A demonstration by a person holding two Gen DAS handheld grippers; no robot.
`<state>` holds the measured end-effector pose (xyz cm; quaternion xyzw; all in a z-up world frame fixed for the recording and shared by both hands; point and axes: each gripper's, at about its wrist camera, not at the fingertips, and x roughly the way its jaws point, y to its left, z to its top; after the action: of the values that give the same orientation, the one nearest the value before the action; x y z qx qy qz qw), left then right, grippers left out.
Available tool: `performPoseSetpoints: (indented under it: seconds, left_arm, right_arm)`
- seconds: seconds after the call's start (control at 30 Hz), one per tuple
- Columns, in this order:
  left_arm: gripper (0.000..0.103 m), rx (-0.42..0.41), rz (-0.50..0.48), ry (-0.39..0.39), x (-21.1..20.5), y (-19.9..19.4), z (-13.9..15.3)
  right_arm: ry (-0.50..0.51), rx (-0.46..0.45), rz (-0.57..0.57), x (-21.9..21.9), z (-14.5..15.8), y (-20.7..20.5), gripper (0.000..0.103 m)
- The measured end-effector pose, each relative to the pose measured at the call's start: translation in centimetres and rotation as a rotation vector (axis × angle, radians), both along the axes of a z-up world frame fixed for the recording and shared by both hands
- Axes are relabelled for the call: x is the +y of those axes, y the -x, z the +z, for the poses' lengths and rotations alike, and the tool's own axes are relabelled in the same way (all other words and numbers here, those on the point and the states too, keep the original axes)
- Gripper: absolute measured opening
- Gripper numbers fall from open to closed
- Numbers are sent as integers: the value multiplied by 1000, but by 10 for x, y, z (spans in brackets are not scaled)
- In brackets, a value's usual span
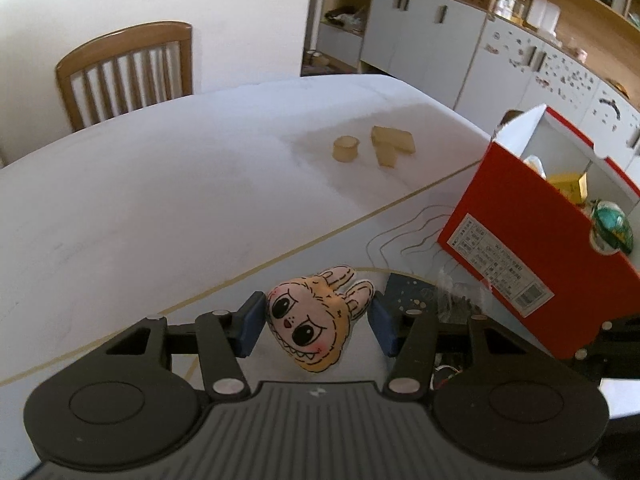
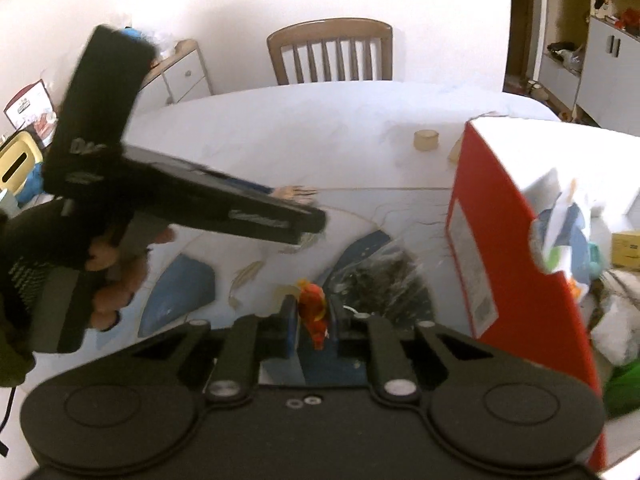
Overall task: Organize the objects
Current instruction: 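Grasp the bunny-eared doll with left tool while right tool grasps the orange bird toy, then carry the doll and bird toy with both tools into the red box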
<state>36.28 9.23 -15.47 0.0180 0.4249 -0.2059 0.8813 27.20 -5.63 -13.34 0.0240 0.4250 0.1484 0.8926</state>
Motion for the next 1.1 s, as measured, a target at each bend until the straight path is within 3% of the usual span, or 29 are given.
performPoseSetpoints:
  seconds: [0.63, 1.1]
  left_arm:
    - [55, -48, 1, 23, -1, 73, 92]
    - [55, -69, -82, -8, -85, 109, 135]
  right_arm:
    - [-130, -73, 0, -53, 87, 44, 14]
    - [-139, -160, -6, -135, 124, 55, 14]
